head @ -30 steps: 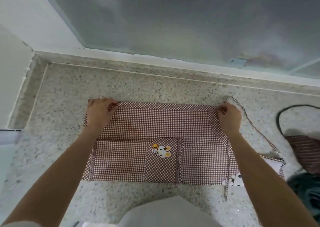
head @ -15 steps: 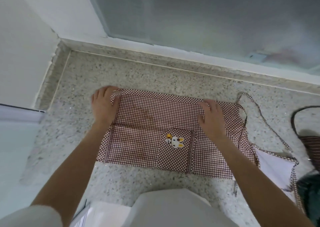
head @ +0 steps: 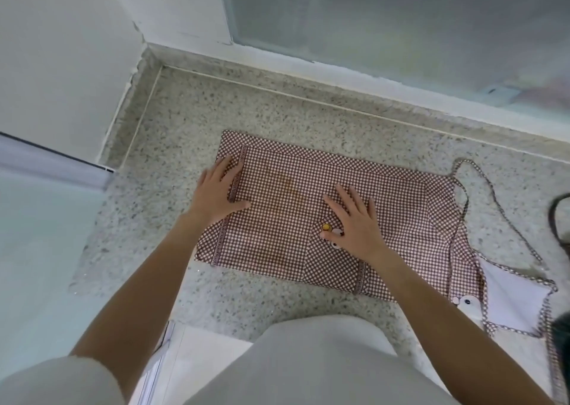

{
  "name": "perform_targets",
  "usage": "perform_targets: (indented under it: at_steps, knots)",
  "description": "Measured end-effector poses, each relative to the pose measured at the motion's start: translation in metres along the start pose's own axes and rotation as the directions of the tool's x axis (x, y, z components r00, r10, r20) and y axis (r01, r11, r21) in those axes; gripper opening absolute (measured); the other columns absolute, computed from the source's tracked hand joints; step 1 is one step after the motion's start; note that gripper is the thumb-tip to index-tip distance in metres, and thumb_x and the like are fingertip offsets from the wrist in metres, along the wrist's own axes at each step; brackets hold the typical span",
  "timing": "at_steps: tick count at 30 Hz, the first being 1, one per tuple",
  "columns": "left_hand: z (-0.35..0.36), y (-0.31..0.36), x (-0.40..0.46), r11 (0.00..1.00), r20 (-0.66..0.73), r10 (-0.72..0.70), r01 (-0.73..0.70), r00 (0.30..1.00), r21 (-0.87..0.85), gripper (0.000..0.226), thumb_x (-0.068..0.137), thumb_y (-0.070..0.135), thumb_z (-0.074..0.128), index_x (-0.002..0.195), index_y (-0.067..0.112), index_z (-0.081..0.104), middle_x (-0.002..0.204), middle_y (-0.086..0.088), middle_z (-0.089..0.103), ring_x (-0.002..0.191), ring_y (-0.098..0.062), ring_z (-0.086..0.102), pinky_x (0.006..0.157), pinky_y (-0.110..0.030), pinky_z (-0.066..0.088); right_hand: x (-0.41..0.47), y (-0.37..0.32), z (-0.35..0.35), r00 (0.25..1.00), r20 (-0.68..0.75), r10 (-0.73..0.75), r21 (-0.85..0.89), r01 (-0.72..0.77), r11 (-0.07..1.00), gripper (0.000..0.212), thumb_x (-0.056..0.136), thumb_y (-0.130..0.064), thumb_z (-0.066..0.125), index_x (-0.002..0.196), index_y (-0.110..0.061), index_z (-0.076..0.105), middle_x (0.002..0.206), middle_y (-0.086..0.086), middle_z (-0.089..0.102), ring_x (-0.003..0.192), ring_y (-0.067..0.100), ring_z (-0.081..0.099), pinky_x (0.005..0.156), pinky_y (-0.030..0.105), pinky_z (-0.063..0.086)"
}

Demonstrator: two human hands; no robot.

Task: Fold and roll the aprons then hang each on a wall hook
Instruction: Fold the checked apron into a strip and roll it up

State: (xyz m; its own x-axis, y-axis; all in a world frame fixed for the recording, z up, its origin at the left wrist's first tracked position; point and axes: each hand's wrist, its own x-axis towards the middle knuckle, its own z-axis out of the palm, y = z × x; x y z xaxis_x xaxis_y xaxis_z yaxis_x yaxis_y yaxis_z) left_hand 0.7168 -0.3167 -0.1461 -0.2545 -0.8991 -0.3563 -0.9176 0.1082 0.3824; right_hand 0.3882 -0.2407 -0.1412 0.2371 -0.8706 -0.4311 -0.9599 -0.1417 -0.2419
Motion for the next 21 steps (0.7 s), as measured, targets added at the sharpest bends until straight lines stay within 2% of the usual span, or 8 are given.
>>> perform_targets:
  at_steps: [3,7,9,12,14,16,19,21]
  knots:
    - [-0.001,-0.006,-0.033,0.991,-0.169,-0.047,0.025,0.985,-0.129,0.073,0.075,0.035,0.074,0.138,0.019,0.042,0.145,-0.010,0.036,0.134,-0.030,0.030,0.109,-0.050,0.028,-0.003,-0.008,-0.002,0.999,-0.041,0.018,-0.022,-0.019,1.000,0.076,0.087,-0.056,0.051,0.149,-0.031,0.015,0.159,0.001,-0.001,0.145,0.027,-0.006,0.113,0.055,-0.005]
    - [0.008,-0.009,-0.100,0.924,-0.360,-0.345,0.247,0.867,-0.291,0.052,0.070,0.032,0.080,0.107,0.006,0.055,0.102,-0.010,0.054,0.093,-0.027,0.053,0.079,-0.039,0.047,-0.012,-0.048,0.004,0.975,-0.179,-0.129,-0.057,0.121,0.991,0.058,0.086,-0.026,0.062,0.139,-0.017,0.042,0.152,0.012,0.027,0.142,0.032,0.018,0.115,0.054,0.015]
    - [0.015,-0.011,-0.132,0.855,-0.317,-0.468,0.331,0.825,-0.400,0.046,0.069,0.033,0.081,0.095,0.007,0.054,0.088,-0.004,0.056,0.075,-0.022,0.055,0.067,-0.032,0.044,-0.019,-0.073,0.013,0.955,-0.198,-0.220,-0.060,0.213,0.975,0.053,0.083,-0.025,0.065,0.132,-0.014,0.050,0.145,0.013,0.039,0.136,0.033,0.031,0.111,0.052,0.026]
    - [0.027,-0.012,-0.156,0.769,-0.212,-0.554,0.397,0.805,-0.500,0.034,0.071,0.031,0.080,0.085,0.007,0.059,0.074,-0.002,0.065,0.069,-0.019,0.062,0.064,-0.030,0.049,-0.036,-0.101,0.029,0.939,-0.221,-0.264,-0.067,0.256,0.964,0.048,0.076,-0.028,0.073,0.120,-0.016,0.059,0.123,0.011,0.055,0.115,0.030,0.050,0.094,0.045,0.043]
    - [0.034,-0.012,-0.161,0.754,-0.217,-0.567,0.395,0.794,-0.524,0.026,0.073,0.029,0.079,0.082,0.009,0.064,0.072,-0.002,0.067,0.069,-0.018,0.065,0.062,-0.027,0.049,-0.049,-0.113,0.040,0.943,-0.244,-0.226,-0.084,0.212,0.974,0.046,0.072,-0.030,0.076,0.114,-0.015,0.062,0.105,0.009,0.058,0.098,0.027,0.055,0.082,0.039,0.048]
    - [0.036,-0.011,-0.158,0.778,-0.242,-0.553,0.391,0.797,-0.491,0.022,0.077,0.027,0.075,0.086,0.008,0.068,0.077,-0.005,0.070,0.070,-0.017,0.064,0.061,-0.023,0.043,-0.058,-0.117,0.048,0.955,-0.241,-0.172,-0.095,0.153,0.984,0.046,0.072,-0.031,0.075,0.112,-0.014,0.061,0.101,0.009,0.057,0.093,0.026,0.055,0.078,0.037,0.049]
    - [0.033,-0.011,-0.158,0.796,-0.270,-0.522,0.349,0.809,-0.493,0.022,0.081,0.020,0.070,0.098,0.005,0.071,0.089,-0.009,0.072,0.078,-0.015,0.064,0.065,-0.017,0.040,-0.069,-0.116,0.056,0.967,-0.218,-0.134,-0.120,0.110,0.987,0.049,0.078,-0.034,0.069,0.121,-0.014,0.058,0.114,0.011,0.058,0.103,0.028,0.055,0.085,0.042,0.048]
    - [0.032,-0.017,-0.162,0.731,-0.259,-0.534,0.285,0.805,-0.620,0.021,0.082,0.013,0.069,0.101,0.006,0.071,0.095,-0.009,0.072,0.083,-0.011,0.063,0.068,-0.010,0.040,-0.072,-0.115,0.058,0.971,-0.201,-0.129,-0.124,0.105,0.987,0.050,0.081,-0.034,0.066,0.125,-0.014,0.055,0.121,0.012,0.056,0.110,0.029,0.054,0.089,0.044,0.047]
